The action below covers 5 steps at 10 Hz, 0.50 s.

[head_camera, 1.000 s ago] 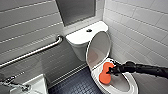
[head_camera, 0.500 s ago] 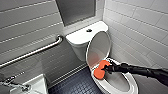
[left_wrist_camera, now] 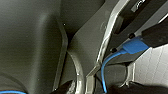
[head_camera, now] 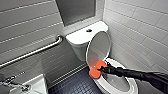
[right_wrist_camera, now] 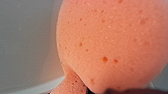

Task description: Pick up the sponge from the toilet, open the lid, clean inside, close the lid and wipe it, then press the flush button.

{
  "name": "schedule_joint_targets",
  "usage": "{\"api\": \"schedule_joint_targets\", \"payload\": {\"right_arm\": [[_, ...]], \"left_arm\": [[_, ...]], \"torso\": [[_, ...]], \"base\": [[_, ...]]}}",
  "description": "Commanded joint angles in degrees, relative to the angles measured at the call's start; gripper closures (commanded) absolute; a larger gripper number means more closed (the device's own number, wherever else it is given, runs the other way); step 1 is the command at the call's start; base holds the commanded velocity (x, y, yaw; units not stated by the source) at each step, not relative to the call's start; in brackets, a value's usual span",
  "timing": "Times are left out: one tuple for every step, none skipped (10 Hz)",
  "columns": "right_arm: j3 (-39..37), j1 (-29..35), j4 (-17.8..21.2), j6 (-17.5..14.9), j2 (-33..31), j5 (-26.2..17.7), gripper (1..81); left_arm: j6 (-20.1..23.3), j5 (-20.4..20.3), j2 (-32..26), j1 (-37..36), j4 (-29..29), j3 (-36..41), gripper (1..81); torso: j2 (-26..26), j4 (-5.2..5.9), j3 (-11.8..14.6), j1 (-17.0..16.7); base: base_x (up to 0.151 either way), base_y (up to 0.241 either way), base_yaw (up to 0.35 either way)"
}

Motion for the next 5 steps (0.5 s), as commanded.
{"api": "schedule_joint_targets", "payload": {"right_arm": [[-0.1, 1.8, 2.5, 0.3, 2.2, 3.0, 81.1], [0.2, 0.3, 2.6, 0.3, 1.3, 4.0, 81.1], [3.5, -0.6, 1.9, 0.2, -0.8, 3.3, 81.1], [9.0, -1.0, 1.5, 0.0, -4.9, 2.5, 81.1], [12.9, -1.2, 1.6, 0.0, -8.8, 1.4, 81.1]], "left_arm": [[0.1, 4.6, -0.8, 1.2, -0.3, 1.3, 1.0], [0.0, 4.5, -0.9, 1.2, -0.3, 1.5, 1.0], [0.0, 4.5, -1.4, 1.3, -0.3, 2.1, 1.0], [0.0, 4.4, -2.5, 1.5, -0.1, 4.0, 1.0], [0.1, 4.4, -3.9, 1.7, -0.1, 6.1, 1.0]], "torso": [[0.0, 0.0, 0.0, 0.0], [0.0, 0.0, 0.0, 0.0], [0.0, 0.0, 0.0, 0.0], [0.0, 0.0, 0.0, 0.0], [0.0, 0.0, 0.0, 0.0]], "base": [[0.0, 0.0, 0.0], [0.0, 0.0, 0.0], [0.0, 0.0, 0.0], [0.0, 0.0, 0.0], [0.0, 0.0, 0.0]]}}
